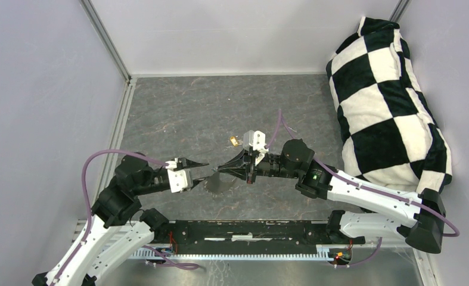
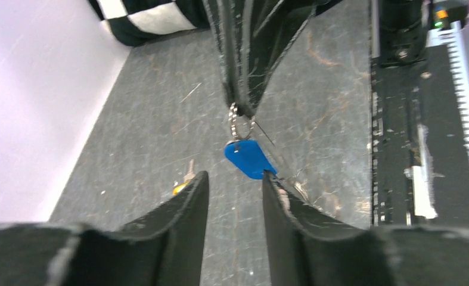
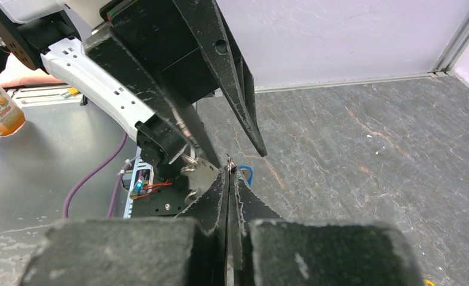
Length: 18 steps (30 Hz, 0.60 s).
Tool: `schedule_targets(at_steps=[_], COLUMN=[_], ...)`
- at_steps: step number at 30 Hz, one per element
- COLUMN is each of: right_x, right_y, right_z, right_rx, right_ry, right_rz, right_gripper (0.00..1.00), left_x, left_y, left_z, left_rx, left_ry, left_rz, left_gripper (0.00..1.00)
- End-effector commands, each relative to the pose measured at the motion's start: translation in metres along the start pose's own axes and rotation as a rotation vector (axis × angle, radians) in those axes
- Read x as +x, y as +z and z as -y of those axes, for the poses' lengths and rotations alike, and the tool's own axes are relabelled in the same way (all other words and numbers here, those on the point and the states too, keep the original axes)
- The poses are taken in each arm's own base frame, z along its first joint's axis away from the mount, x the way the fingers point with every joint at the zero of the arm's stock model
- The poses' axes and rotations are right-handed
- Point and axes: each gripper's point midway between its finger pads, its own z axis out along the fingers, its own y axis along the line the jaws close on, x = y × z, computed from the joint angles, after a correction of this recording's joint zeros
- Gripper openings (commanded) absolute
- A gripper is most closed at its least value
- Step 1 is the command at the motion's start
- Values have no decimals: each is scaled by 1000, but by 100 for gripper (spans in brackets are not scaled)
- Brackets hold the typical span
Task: Put the keys on the keyring
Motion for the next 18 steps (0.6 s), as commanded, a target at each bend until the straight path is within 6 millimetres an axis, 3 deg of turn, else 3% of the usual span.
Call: schedule_targets(at_steps=[1,8,18], right_x=[-36,-36,-35], right_y=[-2,2,2], right_z=[0,-2,-3], right_rx=[8,-11,-12], right_ry=[-28,-18,-5], right_rz=[103,107,113], right_gripper=[0,0,0], left_x=[-8,6,-3], left_y=[2,11,20], left_z=[20,23,19], left_rx=[104,109,100], left_ry=[-78,-175,-272], left_rz=[42,10,61], left_gripper=[50,53,50])
